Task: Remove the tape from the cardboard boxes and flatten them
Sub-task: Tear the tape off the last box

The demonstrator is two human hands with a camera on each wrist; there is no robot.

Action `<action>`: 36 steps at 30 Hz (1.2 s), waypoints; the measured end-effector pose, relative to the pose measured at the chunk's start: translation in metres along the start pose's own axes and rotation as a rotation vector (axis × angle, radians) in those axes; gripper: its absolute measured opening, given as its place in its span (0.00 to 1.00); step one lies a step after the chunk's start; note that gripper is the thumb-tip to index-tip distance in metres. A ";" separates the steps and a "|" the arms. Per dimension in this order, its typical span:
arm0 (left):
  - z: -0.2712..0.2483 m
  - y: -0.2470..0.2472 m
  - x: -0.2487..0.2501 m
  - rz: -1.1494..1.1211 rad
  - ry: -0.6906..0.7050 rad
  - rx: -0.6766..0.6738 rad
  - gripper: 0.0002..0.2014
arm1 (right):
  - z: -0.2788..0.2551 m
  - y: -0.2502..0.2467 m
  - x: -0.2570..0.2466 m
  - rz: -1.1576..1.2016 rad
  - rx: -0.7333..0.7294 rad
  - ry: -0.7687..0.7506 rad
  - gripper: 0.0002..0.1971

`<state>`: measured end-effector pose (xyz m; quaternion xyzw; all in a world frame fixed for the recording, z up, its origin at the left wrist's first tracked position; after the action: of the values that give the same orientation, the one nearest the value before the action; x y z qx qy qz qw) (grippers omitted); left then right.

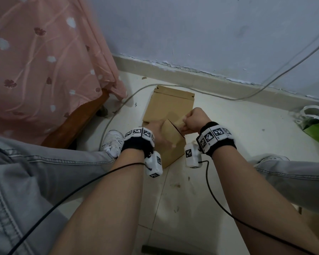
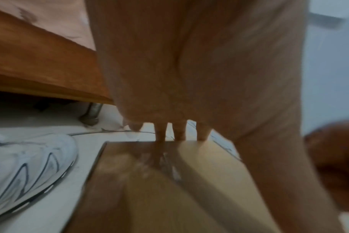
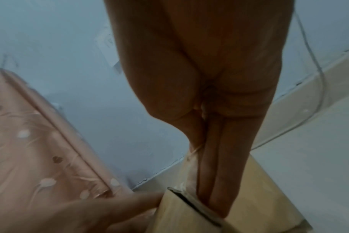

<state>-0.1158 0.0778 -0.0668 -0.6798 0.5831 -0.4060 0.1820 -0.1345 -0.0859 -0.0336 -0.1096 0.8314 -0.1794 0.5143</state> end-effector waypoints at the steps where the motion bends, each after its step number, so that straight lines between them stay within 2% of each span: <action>1: 0.001 0.003 0.006 0.024 0.011 -0.010 0.64 | -0.001 0.001 -0.004 -0.004 0.006 -0.006 0.06; 3: 0.001 0.009 0.011 0.021 -0.004 -0.001 0.67 | -0.003 0.005 -0.009 0.022 -0.009 -0.014 0.06; 7: 0.002 0.015 0.004 -0.136 -0.003 0.075 0.60 | -0.006 0.008 -0.008 0.159 -0.058 0.013 0.08; 10: 0.002 0.016 -0.007 -0.255 0.002 0.073 0.59 | -0.007 0.007 -0.002 0.279 -0.097 0.105 0.08; 13: 0.001 0.020 -0.030 -0.344 -0.038 0.075 0.62 | 0.000 -0.006 0.010 0.340 -0.009 0.189 0.09; 17: -0.003 0.030 -0.061 -0.383 -0.108 0.074 0.63 | 0.009 -0.048 0.021 0.347 0.189 0.136 0.14; 20: 0.000 0.037 -0.059 -0.374 -0.108 0.037 0.64 | 0.005 -0.057 0.023 0.363 0.163 0.066 0.12; 22: 0.002 0.040 -0.055 -0.379 -0.102 0.036 0.65 | 0.001 -0.046 0.020 0.403 0.079 0.034 0.13; 26: 0.002 0.042 -0.044 -0.248 -0.084 0.005 0.70 | 0.000 -0.018 0.012 0.543 -0.095 0.030 0.14; 29: 0.004 0.034 -0.031 -0.063 -0.082 0.015 0.71 | 0.006 -0.010 0.012 0.579 -0.075 0.026 0.12; 33: 0.008 0.016 -0.021 0.095 -0.108 0.014 0.68 | 0.010 -0.012 0.018 0.664 -0.020 0.063 0.19; 36: 0.015 0.016 -0.014 0.208 -0.101 0.004 0.70 | 0.009 -0.010 0.018 0.706 -0.049 0.061 0.19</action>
<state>-0.1143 0.0832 -0.0919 -0.6350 0.6395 -0.3513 0.2537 -0.1346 -0.1030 -0.0473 0.1777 0.8371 0.0260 0.5167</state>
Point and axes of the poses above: each hand's wrist, its own z-axis towards the middle knuckle, its own y-axis out of the palm, x = y × z, the point moved 4 cm from there along z, towards the middle knuckle, and after that the axes turned 10 degrees about -y, right-handed, at the moved point
